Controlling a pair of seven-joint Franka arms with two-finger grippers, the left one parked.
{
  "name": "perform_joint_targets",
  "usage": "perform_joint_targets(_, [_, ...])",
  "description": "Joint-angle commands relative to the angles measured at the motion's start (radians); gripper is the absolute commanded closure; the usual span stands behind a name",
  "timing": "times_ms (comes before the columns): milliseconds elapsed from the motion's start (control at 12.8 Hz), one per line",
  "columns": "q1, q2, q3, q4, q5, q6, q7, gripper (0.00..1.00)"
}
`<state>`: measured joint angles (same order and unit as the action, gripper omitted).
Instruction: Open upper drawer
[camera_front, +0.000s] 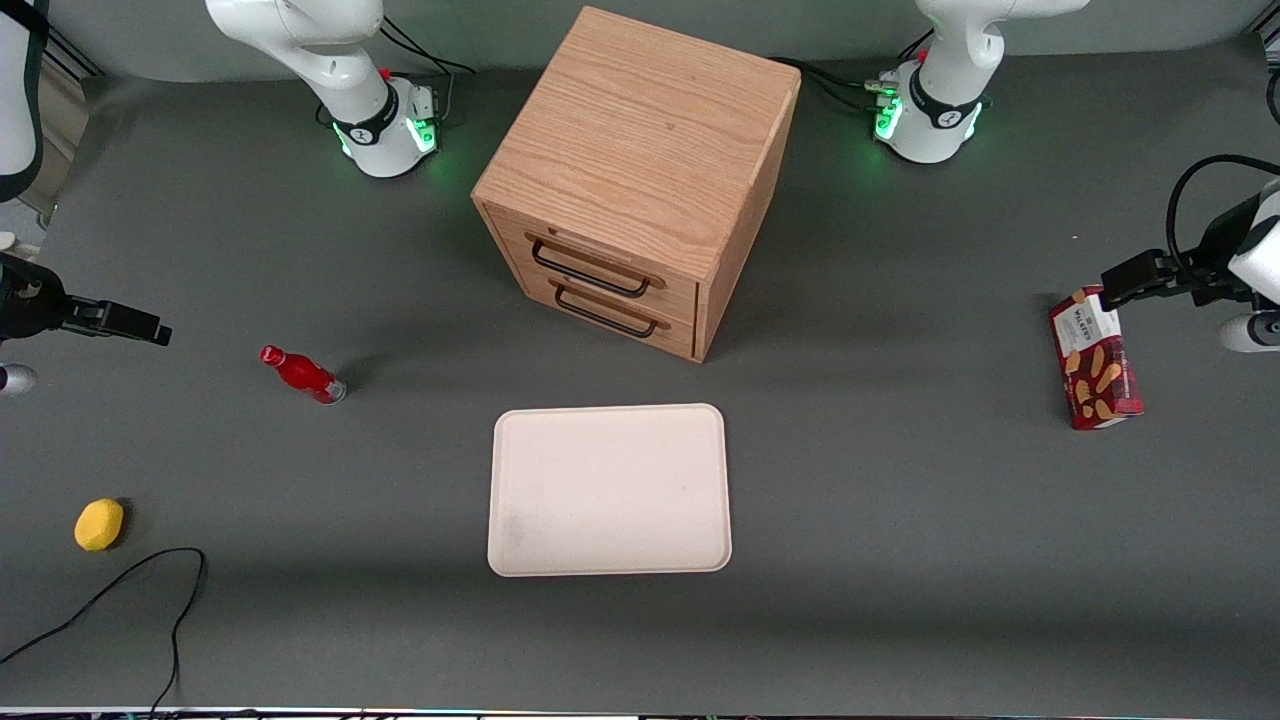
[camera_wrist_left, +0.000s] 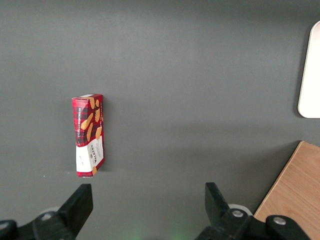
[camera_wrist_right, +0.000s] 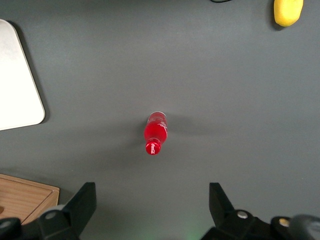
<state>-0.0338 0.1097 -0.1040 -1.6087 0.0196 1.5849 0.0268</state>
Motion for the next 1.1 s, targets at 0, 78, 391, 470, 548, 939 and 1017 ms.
perform_joint_targets(0, [0.018,0.016,-0.017,0.027,0.006,-0.026,-0.019,0.0])
perform_joint_targets(78, [0.02,0.018,-0.017,0.027,0.006,-0.026,-0.021,0.0])
perform_joint_targets(391, [0.021,0.019,-0.016,0.029,0.017,-0.026,-0.021,0.0])
perform_joint_targets(470, [0.022,0.018,-0.016,0.03,0.029,-0.026,-0.022,0.0])
perform_joint_targets(548, [0.023,0.015,-0.014,0.03,0.031,-0.026,-0.034,0.0])
perform_joint_targets(939, [0.017,0.022,-0.014,0.039,0.118,-0.043,-0.079,0.0])
perform_joint_targets(1017, [0.017,0.024,-0.016,0.041,0.156,-0.046,-0.094,0.0])
